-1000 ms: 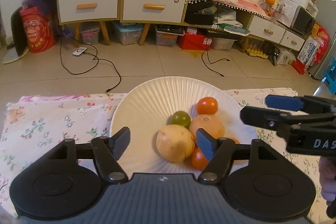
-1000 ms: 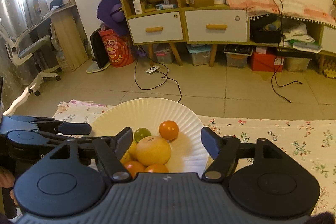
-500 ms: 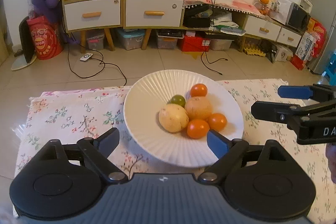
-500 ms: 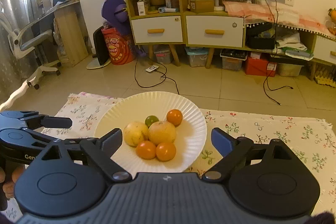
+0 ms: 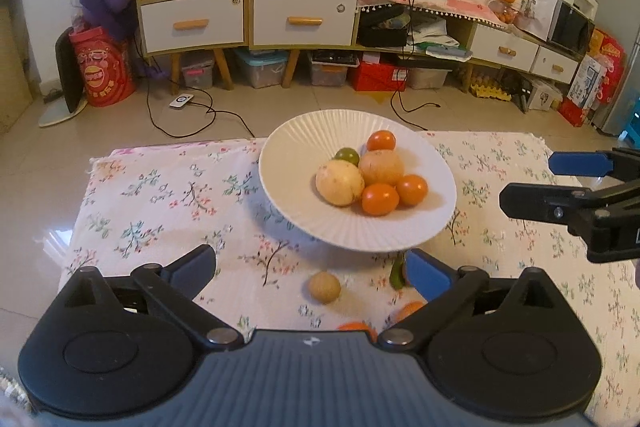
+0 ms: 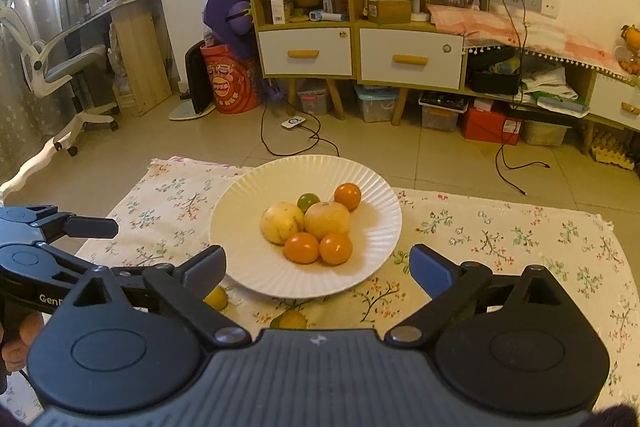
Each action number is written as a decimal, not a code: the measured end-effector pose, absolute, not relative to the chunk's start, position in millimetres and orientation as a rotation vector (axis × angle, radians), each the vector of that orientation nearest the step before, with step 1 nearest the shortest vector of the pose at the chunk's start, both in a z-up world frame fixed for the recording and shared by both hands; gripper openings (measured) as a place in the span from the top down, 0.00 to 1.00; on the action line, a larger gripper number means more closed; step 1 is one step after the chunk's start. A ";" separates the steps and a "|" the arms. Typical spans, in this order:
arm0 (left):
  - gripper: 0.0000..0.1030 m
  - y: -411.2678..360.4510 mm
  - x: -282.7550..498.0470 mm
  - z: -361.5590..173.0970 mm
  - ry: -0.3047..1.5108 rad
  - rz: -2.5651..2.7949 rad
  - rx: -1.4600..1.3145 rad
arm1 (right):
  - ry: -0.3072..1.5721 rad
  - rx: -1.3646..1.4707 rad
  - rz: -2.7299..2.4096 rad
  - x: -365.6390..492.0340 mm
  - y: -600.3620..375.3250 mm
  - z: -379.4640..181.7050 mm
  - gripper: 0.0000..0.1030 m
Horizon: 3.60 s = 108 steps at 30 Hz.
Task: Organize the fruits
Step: 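Withdraw both tools from the bowl toward the remaining fruits, then close the left tool on a brown-green tomato while the right tool approaches a small green fruit, then close the right tool on the small green fruit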
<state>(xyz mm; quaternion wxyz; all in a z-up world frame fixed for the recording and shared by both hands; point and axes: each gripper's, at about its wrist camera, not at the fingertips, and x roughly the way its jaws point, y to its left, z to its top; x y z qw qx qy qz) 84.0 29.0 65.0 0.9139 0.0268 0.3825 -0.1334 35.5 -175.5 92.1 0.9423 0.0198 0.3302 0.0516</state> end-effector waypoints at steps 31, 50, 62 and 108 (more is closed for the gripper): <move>0.19 59.5 36.7 10.7 0.839 -0.264 0.145 | 0.743 -0.008 0.059 -13.1 -172.4 44.1 0.00; 0.35 47.4 41.5 -18.7 0.825 -0.310 0.202 | 0.853 -0.140 0.117 -15.9 -150.8 9.5 0.00; 0.81 38.5 52.2 -13.3 0.831 -0.340 0.168 | 0.859 -0.157 0.125 -14.7 -147.9 9.3 0.00; 0.97 41.7 49.4 -1.1 0.873 -0.328 0.164 | 0.874 -0.272 0.204 -2.0 -126.5 7.1 0.76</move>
